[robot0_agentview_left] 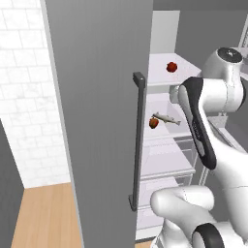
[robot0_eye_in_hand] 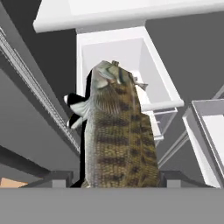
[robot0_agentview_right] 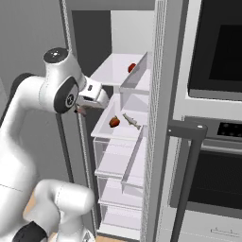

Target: Place one bell pepper and one fish in each tupperware on the nearby counter, to pack two identical lunches.

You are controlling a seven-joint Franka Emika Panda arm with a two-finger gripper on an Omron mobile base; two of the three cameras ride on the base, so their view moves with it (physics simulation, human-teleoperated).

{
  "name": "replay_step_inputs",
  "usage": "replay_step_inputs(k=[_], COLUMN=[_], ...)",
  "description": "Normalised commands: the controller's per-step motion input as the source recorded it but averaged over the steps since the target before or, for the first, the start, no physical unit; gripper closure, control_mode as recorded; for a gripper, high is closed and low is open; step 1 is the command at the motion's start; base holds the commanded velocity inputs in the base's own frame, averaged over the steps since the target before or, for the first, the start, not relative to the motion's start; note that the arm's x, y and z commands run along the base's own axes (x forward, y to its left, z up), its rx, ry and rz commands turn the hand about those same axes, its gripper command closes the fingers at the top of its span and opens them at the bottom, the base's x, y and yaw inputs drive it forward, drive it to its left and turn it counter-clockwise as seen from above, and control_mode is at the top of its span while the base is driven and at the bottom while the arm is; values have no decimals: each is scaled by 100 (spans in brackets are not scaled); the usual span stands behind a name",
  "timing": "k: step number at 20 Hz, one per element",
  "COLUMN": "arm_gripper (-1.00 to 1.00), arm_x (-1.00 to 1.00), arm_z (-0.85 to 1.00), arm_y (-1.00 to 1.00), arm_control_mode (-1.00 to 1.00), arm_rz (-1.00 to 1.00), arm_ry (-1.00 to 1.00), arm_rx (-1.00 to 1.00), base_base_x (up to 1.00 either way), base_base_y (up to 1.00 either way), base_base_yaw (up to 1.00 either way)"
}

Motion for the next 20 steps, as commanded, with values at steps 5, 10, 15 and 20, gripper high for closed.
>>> replay_step_inputs(k=[5,10,15,20], arm_gripper=[100,100,100,100], arm_x=[-100,-54,-56,0], arm_z=[-5,-6,-5,0], arm_y=[26,27,13,0], arm_control_mode=[-100,-100,-100,100], arm_rz=[2,2,2,0], arm_ry=[7,-7,-5,0], arm_rx=[2,0,0,0], base_base_x=[0,0,0,-100], base_base_y=[0,0,0,-6], base_base_yaw=[0,0,0,2])
